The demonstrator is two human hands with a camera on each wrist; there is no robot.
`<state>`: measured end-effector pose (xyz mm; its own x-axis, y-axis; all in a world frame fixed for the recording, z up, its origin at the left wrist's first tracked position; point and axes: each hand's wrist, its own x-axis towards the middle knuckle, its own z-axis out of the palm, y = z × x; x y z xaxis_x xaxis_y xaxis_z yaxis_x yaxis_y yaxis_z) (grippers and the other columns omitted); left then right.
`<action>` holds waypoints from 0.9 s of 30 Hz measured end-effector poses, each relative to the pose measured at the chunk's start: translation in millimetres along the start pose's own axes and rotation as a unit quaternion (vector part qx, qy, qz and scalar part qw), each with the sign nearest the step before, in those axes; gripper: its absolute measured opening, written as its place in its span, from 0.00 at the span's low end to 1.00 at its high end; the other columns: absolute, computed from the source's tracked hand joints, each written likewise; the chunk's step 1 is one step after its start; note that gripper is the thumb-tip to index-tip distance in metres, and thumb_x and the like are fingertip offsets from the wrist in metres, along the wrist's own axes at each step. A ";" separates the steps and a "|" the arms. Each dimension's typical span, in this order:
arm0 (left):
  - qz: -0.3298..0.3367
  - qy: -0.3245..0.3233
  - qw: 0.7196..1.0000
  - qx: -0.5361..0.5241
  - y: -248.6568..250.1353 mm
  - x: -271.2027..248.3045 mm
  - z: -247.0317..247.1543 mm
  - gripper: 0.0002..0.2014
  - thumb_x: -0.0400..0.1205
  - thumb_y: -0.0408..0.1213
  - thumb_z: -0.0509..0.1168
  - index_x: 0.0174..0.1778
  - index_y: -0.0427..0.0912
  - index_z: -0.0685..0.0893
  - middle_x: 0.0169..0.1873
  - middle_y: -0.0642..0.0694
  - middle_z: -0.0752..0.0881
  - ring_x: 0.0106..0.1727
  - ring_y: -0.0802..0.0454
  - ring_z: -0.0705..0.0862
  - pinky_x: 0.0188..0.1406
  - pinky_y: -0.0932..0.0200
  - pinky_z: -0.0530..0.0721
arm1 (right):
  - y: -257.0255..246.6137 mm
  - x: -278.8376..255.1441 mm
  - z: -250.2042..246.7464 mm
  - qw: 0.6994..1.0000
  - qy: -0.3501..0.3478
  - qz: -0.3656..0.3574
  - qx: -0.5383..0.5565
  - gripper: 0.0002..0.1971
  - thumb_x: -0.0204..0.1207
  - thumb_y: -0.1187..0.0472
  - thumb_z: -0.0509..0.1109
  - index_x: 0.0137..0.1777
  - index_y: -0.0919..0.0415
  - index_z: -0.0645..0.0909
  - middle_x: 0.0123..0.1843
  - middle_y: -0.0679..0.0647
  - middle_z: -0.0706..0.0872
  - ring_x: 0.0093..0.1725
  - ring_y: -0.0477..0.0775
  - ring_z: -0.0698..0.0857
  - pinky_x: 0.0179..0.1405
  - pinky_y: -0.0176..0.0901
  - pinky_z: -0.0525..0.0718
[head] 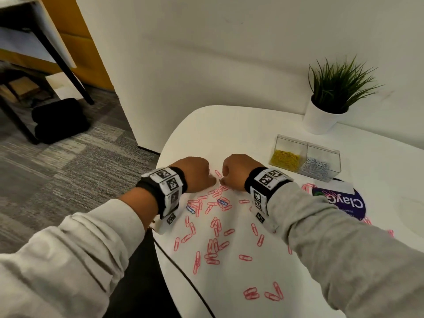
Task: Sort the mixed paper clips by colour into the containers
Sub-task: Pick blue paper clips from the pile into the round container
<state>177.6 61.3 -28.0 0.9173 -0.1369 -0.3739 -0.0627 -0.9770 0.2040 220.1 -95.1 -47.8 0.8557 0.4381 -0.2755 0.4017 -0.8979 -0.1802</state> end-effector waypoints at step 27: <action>0.057 -0.019 0.997 -0.041 -37.4 -60.5 8.5 0.05 0.78 0.52 0.72 0.45 0.59 0.91 0.34 0.63 0.82 0.37 0.64 0.79 0.35 0.68 0.73 | -0.9 -63.6 8.3 0.929 -0.009 0.080 0.360 0.20 0.84 0.48 0.64 0.41 0.64 0.81 0.36 0.56 0.82 0.31 0.54 0.78 0.30 0.43 0.74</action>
<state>121.2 104.8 -20.7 0.8902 -0.2534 -0.3786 -0.1314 -0.9386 0.3192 162.6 -121.8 -37.9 0.8776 0.3076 -0.3676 -0.0584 -0.6925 -0.7190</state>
